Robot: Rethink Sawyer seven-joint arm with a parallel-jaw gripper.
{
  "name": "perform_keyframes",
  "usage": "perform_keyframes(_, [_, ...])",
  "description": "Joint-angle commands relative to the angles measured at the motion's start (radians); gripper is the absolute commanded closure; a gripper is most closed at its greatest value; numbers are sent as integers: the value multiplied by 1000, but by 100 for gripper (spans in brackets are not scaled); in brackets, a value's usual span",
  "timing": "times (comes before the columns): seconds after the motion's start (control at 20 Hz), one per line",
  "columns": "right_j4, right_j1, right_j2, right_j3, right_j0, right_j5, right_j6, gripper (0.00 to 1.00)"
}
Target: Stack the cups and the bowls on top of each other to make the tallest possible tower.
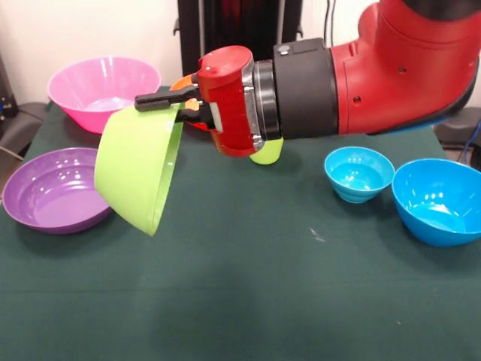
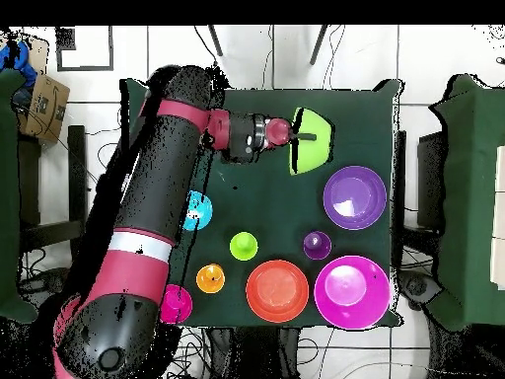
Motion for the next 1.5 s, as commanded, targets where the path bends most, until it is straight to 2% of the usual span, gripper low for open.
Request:
perform_keyframes(0.05, [9,66,-11,-97,17,119,236,100])
perform_keyframes(0.5, [-33,160,-123,-173,28,164,264,100])
perform_keyframes(0.75, [-17,198,-171,-219,22,210,267,100])
perform_keyframes(0.9, [-28,224,-207,-247,16,202,264,100])
perform_keyframes(1.2, [16,265,-251,-326,-23,289,241,100])
perform_keyframes(1.35, [10,257,-249,-287,-14,254,246,100])
perform_keyframes(1.5, [-2,271,-273,-304,-25,256,235,100])
